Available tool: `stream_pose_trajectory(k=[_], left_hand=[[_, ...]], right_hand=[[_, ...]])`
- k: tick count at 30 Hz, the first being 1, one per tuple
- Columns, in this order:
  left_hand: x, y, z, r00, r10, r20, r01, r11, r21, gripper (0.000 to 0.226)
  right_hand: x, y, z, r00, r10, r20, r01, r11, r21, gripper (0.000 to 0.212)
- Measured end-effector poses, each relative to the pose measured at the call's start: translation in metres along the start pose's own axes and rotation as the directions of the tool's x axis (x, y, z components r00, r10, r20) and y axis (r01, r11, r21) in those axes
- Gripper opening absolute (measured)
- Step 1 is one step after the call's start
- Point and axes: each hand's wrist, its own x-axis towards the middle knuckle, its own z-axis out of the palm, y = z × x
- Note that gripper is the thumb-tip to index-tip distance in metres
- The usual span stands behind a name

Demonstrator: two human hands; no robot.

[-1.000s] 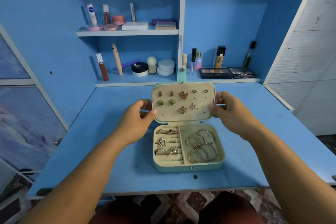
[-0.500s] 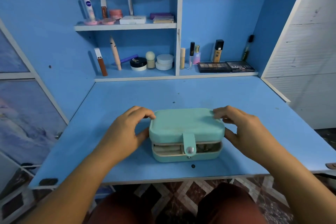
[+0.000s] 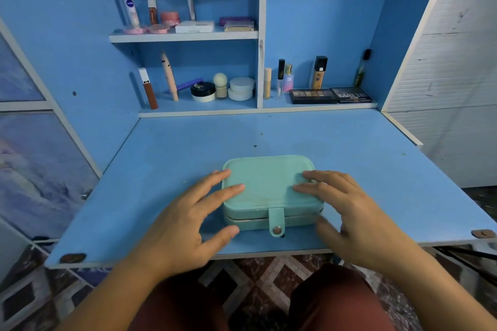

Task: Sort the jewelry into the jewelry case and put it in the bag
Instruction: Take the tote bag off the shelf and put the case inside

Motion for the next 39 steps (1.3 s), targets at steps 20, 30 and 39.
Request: stream_pose_trajectory(k=[20,30,39], left_hand=[[0.009,-0.006,0.014,1.0,-0.024,0.017,0.027,0.978,-0.204,0.041],[0.011,-0.001,0.015,1.0,-0.014,0.016,0.015,0.993,-0.117,0.047],[0.024,-0.001,0.009,0.997,-0.077,-0.021,0.072,0.978,-0.198,0.052]], right_hand=[[0.003,0.003,0.022,0.98,0.14,-0.14,-0.101,0.962,0.255,0.038],[-0.003,0.009,0.028,0.994,0.055,-0.099,-0.045,0.994,0.103,0.046],[0.003,0.006,0.022,0.992,0.051,-0.119,-0.034,0.989,0.142,0.057]])
